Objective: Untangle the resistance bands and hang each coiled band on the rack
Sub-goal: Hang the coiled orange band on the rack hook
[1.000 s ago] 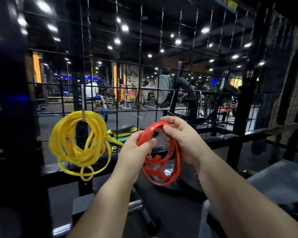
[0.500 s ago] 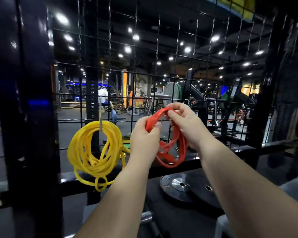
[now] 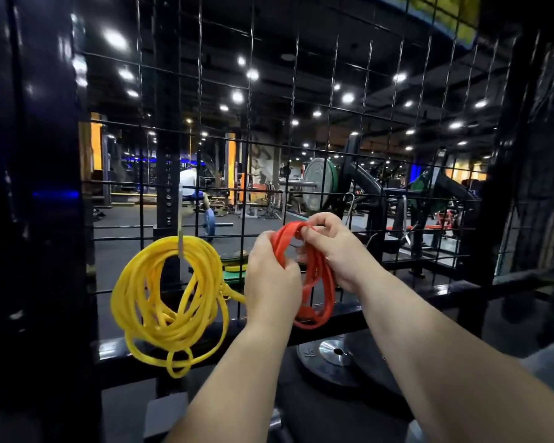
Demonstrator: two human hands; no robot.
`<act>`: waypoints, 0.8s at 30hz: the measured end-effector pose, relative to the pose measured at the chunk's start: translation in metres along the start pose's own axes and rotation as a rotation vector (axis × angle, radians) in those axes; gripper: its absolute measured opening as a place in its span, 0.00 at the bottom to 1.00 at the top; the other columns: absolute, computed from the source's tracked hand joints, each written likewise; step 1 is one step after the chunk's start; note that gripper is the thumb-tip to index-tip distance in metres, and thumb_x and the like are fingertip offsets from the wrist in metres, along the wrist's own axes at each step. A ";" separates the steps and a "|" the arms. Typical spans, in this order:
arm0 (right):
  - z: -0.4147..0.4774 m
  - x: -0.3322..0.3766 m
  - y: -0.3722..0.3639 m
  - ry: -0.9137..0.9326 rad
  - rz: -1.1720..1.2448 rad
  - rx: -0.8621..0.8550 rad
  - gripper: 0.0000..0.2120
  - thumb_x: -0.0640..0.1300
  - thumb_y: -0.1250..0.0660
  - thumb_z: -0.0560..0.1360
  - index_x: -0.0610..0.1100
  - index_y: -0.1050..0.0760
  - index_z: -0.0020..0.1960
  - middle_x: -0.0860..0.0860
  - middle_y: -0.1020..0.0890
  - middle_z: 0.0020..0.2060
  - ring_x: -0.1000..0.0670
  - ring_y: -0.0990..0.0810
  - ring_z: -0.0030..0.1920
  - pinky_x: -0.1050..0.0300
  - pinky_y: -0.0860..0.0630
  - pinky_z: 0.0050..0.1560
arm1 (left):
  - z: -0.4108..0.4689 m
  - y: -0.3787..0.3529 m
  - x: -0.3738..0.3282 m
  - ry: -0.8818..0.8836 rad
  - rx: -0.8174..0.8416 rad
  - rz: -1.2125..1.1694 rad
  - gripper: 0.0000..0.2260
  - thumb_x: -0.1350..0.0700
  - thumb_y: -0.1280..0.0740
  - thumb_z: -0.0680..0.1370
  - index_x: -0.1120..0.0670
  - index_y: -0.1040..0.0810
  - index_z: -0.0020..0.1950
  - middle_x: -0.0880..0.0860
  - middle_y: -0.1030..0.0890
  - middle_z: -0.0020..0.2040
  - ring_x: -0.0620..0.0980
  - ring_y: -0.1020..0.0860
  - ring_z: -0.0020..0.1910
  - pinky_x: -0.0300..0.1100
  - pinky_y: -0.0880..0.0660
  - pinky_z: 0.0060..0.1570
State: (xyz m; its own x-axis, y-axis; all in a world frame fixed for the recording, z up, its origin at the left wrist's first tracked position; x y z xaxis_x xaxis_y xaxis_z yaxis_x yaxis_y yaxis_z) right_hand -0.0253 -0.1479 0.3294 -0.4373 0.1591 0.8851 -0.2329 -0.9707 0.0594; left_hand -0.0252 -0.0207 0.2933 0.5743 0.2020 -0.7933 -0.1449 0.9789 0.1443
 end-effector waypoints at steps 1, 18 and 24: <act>-0.001 -0.002 0.000 0.005 -0.008 -0.001 0.04 0.38 0.34 0.79 0.44 0.29 0.49 0.46 0.21 0.40 0.48 0.20 0.38 0.52 0.19 0.39 | -0.002 -0.001 0.003 0.033 0.011 -0.035 0.17 0.58 0.37 0.78 0.45 0.33 0.66 0.46 0.24 0.50 0.48 0.24 0.46 0.40 0.29 0.44; -0.049 -0.041 -0.008 -0.142 0.167 0.104 0.14 0.33 0.33 0.75 0.43 0.28 0.58 0.48 0.19 0.37 0.49 0.20 0.37 0.51 0.23 0.43 | -0.034 0.012 0.037 0.296 0.157 -0.296 0.08 0.58 0.30 0.72 0.48 0.22 0.48 0.55 0.16 0.42 0.55 0.17 0.41 0.54 0.19 0.46; -0.063 -0.052 -0.011 -0.123 0.079 0.032 0.09 0.40 0.34 0.79 0.48 0.25 0.58 0.50 0.17 0.40 0.51 0.18 0.43 0.54 0.23 0.49 | -0.047 0.014 0.037 0.193 0.134 -0.212 0.04 0.53 0.32 0.77 0.45 0.26 0.46 0.48 0.19 0.42 0.45 0.20 0.42 0.39 0.26 0.39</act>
State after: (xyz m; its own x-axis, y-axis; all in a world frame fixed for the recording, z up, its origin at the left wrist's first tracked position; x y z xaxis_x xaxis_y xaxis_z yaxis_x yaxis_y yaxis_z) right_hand -0.0546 -0.1344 0.2540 -0.3425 0.0606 0.9376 -0.1735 -0.9848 0.0003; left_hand -0.0436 -0.0014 0.2378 0.4151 -0.0045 -0.9098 0.0762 0.9966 0.0298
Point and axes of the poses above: each hand's wrist, its own z-axis towards the middle knuckle, its own y-axis out of the back of the hand, x = y × z, the point moved 1 cm from there along z, towards the middle knuckle
